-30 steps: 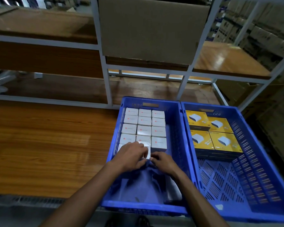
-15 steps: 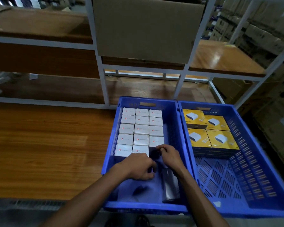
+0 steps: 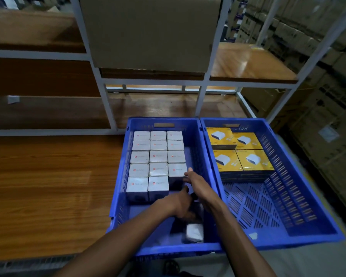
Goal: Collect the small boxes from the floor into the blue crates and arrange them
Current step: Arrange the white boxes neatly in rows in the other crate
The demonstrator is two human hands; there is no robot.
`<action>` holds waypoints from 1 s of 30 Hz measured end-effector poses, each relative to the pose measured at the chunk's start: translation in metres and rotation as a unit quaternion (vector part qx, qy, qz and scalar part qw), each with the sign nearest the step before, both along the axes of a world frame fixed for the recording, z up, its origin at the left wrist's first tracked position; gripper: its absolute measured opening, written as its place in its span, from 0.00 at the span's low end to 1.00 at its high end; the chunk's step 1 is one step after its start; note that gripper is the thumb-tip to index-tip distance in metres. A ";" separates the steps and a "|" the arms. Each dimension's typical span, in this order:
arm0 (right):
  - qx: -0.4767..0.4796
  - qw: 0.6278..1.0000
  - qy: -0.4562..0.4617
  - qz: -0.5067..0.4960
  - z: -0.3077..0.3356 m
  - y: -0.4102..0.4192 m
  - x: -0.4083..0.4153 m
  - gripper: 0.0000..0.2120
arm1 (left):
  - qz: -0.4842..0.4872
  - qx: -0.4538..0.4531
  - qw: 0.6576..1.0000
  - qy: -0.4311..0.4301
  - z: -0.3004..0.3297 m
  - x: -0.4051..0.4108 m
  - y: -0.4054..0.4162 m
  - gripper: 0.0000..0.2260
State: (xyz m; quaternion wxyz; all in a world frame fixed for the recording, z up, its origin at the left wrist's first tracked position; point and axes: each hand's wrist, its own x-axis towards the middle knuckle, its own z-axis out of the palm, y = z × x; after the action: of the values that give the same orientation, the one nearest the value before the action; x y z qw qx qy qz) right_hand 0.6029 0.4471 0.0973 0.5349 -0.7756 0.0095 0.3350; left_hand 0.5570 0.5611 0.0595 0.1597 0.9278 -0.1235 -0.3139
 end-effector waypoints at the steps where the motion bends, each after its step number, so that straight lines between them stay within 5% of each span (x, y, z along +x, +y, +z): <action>1: 0.000 1.000 0.003 0.004 0.001 0.001 0.001 0.31 | -0.017 0.009 1.000 0.012 -0.004 0.000 -0.002 0.40; 8: 0.009 1.000 -0.013 -0.007 -0.004 0.004 0.004 0.33 | 0.003 -0.009 0.999 0.054 0.007 -0.010 -0.008 0.31; 14: 0.006 1.000 -0.014 -0.006 -0.008 0.005 0.005 0.32 | 0.064 0.004 0.996 0.058 0.018 -0.013 -0.005 0.44; 19: -0.003 1.000 -0.022 -0.016 -0.012 0.006 0.006 0.30 | 0.099 -0.025 0.992 0.072 0.025 -0.013 -0.001 0.43; 30: 0.006 0.999 -0.035 -0.019 -0.003 0.005 0.001 0.31 | 0.267 -0.166 0.949 -0.035 0.083 -0.007 0.067 0.32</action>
State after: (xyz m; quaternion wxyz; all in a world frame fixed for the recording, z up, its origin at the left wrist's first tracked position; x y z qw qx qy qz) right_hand 0.6042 0.4520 0.0939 0.5459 -0.7831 0.0032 0.2980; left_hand 0.5500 0.6285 0.1425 0.3853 0.8975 0.0728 -0.2017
